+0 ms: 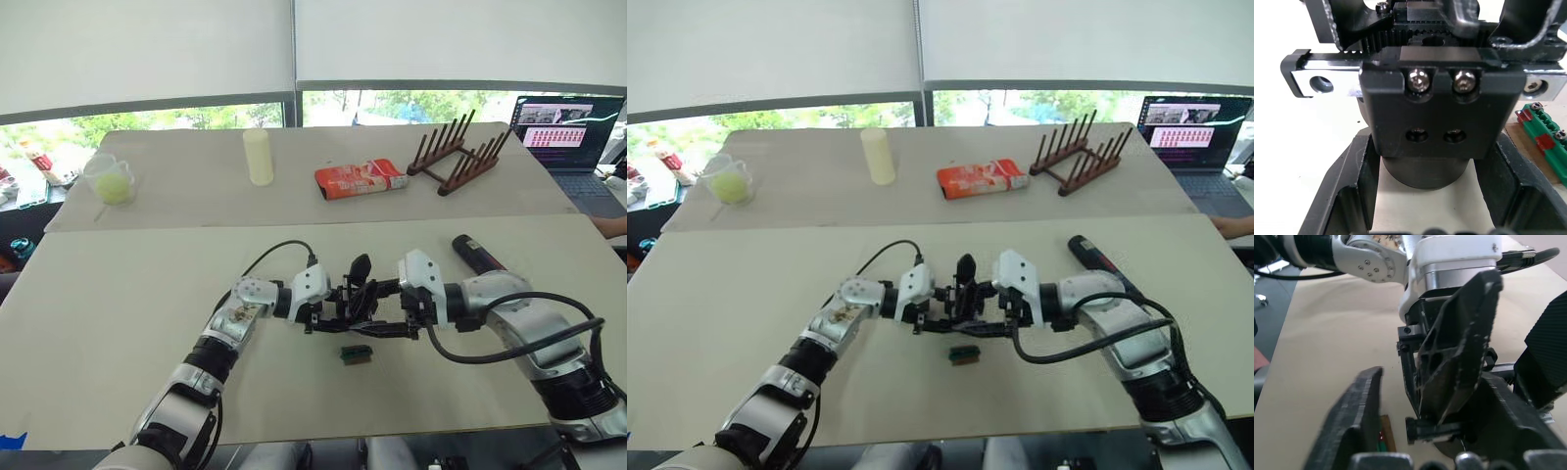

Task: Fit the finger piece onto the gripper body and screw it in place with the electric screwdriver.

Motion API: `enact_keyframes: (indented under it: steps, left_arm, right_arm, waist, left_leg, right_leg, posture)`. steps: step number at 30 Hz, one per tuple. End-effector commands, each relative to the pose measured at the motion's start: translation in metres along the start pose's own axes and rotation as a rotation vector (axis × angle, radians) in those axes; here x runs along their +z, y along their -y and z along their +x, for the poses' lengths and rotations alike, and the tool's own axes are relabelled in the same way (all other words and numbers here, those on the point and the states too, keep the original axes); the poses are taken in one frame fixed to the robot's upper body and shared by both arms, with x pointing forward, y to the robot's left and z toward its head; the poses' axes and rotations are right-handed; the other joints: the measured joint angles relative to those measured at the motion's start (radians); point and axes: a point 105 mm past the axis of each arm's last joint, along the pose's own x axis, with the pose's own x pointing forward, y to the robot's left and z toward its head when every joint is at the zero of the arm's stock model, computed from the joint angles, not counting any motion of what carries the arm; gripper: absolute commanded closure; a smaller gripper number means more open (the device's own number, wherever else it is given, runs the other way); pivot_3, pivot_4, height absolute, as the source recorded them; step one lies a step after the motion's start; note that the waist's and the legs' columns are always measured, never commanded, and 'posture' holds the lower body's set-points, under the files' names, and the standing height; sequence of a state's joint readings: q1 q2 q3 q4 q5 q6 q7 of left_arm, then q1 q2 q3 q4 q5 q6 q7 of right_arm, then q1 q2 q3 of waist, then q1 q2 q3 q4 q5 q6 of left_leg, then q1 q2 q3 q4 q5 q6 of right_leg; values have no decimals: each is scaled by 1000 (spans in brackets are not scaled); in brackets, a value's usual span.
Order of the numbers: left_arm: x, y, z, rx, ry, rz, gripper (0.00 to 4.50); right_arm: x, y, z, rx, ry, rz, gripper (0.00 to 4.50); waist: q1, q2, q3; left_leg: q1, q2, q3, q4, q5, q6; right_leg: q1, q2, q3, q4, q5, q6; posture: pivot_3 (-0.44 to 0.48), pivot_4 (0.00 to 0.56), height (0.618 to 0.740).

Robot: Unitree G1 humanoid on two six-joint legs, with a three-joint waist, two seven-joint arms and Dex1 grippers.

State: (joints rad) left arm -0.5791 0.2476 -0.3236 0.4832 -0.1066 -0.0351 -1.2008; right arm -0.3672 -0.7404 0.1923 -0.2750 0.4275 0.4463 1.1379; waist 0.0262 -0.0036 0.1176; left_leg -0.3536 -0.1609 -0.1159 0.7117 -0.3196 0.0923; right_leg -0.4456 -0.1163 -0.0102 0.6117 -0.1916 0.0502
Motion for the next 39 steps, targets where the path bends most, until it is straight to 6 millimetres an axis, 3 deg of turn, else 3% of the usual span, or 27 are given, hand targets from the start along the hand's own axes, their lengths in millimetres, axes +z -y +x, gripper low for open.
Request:
enact_keyframes:
  steps: [1,5,13,15,18,23,26,28,31,36,39]
  left_arm:
    - [10,-4,-1,1,33,29,2226]
    - [7,-2,6,-7,37,25,2226]
    - [-1,-26,16,142,20,-7,2226]
    - [-3,-24,13,126,17,-2,1166]
    - [-8,-17,0,80,-11,21,88]
    - [-2,-15,-45,58,-49,52,88]
    - [15,1,-80,-7,-54,37,88]
    - [28,12,-91,-50,-56,29,88]
    - [64,27,-109,-91,-50,82,88]
    - [123,34,-111,-99,41,101,88]
    - [141,37,-111,-98,63,107,88]
  right_arm:
    - [20,5,-21,-54,-4,-72,1336]
    - [23,-2,-49,-67,-75,-84,1336]
    - [18,1,-104,-220,-232,24,1336]
    - [10,2,-117,-254,-305,77,785]
    - [3,2,-138,-286,-416,177,24]
    - [-7,18,-175,-409,-564,356,24]
    - [-30,31,-201,-504,-672,439,24]
    - [-41,35,-211,-539,-699,517,24]
    - [-63,56,-224,-611,-762,528,24]
    - [-79,78,-227,-633,-798,569,24]
    - [-87,82,-228,-627,-815,617,24]
  waist:
    - [1,0,1]
    - [12,1,2]
    - [34,0,3]
    - [33,0,3]
    - [25,1,3]
    - [5,3,5]
    - [-4,3,5]
    - [-8,4,6]
    - [-9,6,9]
    - [-10,8,13]
    - [-14,8,13]
  left_leg:
    - [0,0,0,0,0,0]
    - [-1,0,0,0,0,0]
    - [-1,-1,0,1,0,0]
    - [-1,-1,0,1,-1,0]
    - [-1,0,1,0,0,0]
    - [-1,2,3,-2,0,0]
    - [-5,2,4,-2,0,0]
    - [-10,1,4,0,0,1]
    - [-13,-1,4,2,0,1]
    - [-14,-2,5,3,0,0]
    - [-14,-1,4,1,0,0]
  right_leg:
    - [0,0,0,0,0,0]
    - [-1,0,0,-1,0,0]
    - [3,-4,0,-2,0,0]
    - [3,-7,0,-2,0,0]
    - [1,-7,0,-1,0,0]
    - [-3,-8,1,1,0,0]
    - [-8,-8,0,1,0,-1]
    - [-11,-8,-1,1,0,-1]
    - [-13,-11,-3,0,1,-1]
    - [-13,-12,-3,0,1,-1]
    - [-14,-12,-3,1,1,-1]
  posture:
    - [0,150,740]
    - [0,150,740]
    - [0,150,740]
    - [0,150,740]
    - [0,150,740]
    - [0,150,740]
    - [0,150,740]
    - [0,150,740]
    - [0,150,740]
    - [0,150,740]
    - [0,150,740]
